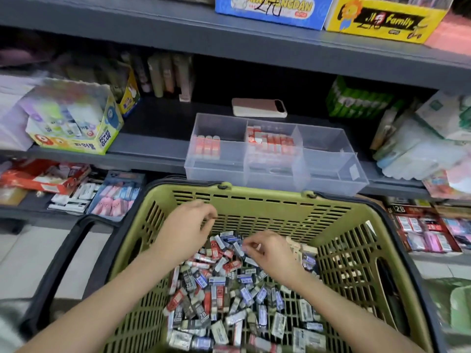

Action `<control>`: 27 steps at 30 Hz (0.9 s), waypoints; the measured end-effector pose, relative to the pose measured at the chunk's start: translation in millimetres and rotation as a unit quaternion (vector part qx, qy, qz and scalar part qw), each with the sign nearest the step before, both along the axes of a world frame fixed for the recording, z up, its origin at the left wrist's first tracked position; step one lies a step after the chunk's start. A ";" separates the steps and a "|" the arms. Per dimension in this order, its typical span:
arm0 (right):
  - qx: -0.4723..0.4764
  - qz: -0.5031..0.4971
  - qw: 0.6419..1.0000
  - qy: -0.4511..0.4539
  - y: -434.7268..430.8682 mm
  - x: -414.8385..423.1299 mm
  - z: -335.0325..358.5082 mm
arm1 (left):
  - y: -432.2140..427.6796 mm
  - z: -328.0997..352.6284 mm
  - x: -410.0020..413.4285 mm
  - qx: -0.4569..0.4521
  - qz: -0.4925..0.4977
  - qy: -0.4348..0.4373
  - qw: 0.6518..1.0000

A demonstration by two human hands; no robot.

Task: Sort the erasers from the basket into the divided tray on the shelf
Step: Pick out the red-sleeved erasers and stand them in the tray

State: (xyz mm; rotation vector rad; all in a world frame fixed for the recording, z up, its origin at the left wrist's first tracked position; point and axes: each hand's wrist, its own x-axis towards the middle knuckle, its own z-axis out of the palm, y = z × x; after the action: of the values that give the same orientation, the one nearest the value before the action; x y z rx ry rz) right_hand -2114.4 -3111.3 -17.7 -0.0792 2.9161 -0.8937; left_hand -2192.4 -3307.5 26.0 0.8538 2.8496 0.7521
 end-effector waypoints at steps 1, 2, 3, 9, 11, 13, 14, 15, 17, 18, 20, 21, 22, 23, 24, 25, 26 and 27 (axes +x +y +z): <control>0.009 0.019 0.999 -0.037 -4.1 3.6 -16.9 | 1.6 -12.5 -0.3 -0.062 -0.005 -0.064 0.996; 0.017 0.033 0.997 -0.065 -8.8 5.6 -31.7 | 3.2 -25.1 -1.2 -0.126 -0.013 -0.120 0.985; 0.029 0.043 0.995 -0.084 -13.5 6.4 -43.8 | 4.1 -36.5 -1.4 -0.173 -0.023 -0.162 0.971; 0.177 0.071 0.976 -0.105 -29.8 7.6 -76.3 | 7.7 -85.1 1.2 -0.228 -0.044 -0.220 0.947; 0.193 0.068 0.972 -0.113 -29.3 10.0 -80.3 | 11.5 -98.2 6.7 -0.207 -0.004 -0.212 0.955; 0.173 0.041 0.976 -0.127 -26.3 13.1 -83.1 | 18.6 -108.5 11.8 -0.208 0.053 -0.155 0.964; 0.154 0.021 0.978 -0.139 -23.6 15.2 -82.3 | 23.1 -112.1 14.1 -0.215 0.081 -0.127 0.965; 0.133 0.002 0.979 -0.154 -20.2 17.2 -80.4 | 28.5 -113.5 16.0 -0.223 0.108 -0.113 0.962; 0.097 -0.027 0.978 -0.180 -9.7 21.1 -76.0 | 39.5 -114.4 18.3 -0.224 0.152 -0.113 0.956; 0.082 -0.039 0.978 -0.188 -3.0 22.8 -73.8 | 44.1 -115.0 18.2 -0.216 0.167 -0.117 0.955; 0.060 -0.058 0.976 -0.202 10.7 27.2 -68.6 | 47.8 -116.4 17.6 -0.200 0.171 -0.127 0.956; 0.055 -0.064 0.974 -0.211 16.9 29.3 -66.1 | 46.9 -117.3 17.0 -0.195 0.160 -0.133 0.959; 0.052 -0.067 0.971 -0.221 22.1 30.7 -63.4 | 44.7 -118.7 15.6 -0.190 0.143 -0.143 0.961; 0.050 -0.071 0.969 -0.231 25.8 31.5 -61.4 | 41.5 -120.1 13.4 -0.187 0.122 -0.159 0.962; 0.044 -0.074 0.967 -0.241 28.3 31.9 -59.6 | 38.6 -120.9 10.6 -0.191 0.100 -0.172 0.961; 0.034 -0.078 0.965 -0.248 29.6 31.9 -58.3 | 35.9 -121.3 7.5 -0.203 0.082 -0.180 0.959; 0.023 -0.081 0.963 -0.254 30.1 31.8 -57.0 | 34.2 -121.1 5.3 -0.217 0.067 -0.182 0.957; 0.013 -0.083 0.963 -0.257 30.0 31.5 -56.0 | 33.6 -120.0 4.5 -0.227 0.055 -0.183 0.955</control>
State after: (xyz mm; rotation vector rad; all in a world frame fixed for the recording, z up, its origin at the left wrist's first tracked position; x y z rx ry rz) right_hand -2082.9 -3081.3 -73.7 0.3523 2.4679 -0.7558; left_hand -2187.8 -3273.9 -94.0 0.4377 2.5825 0.2075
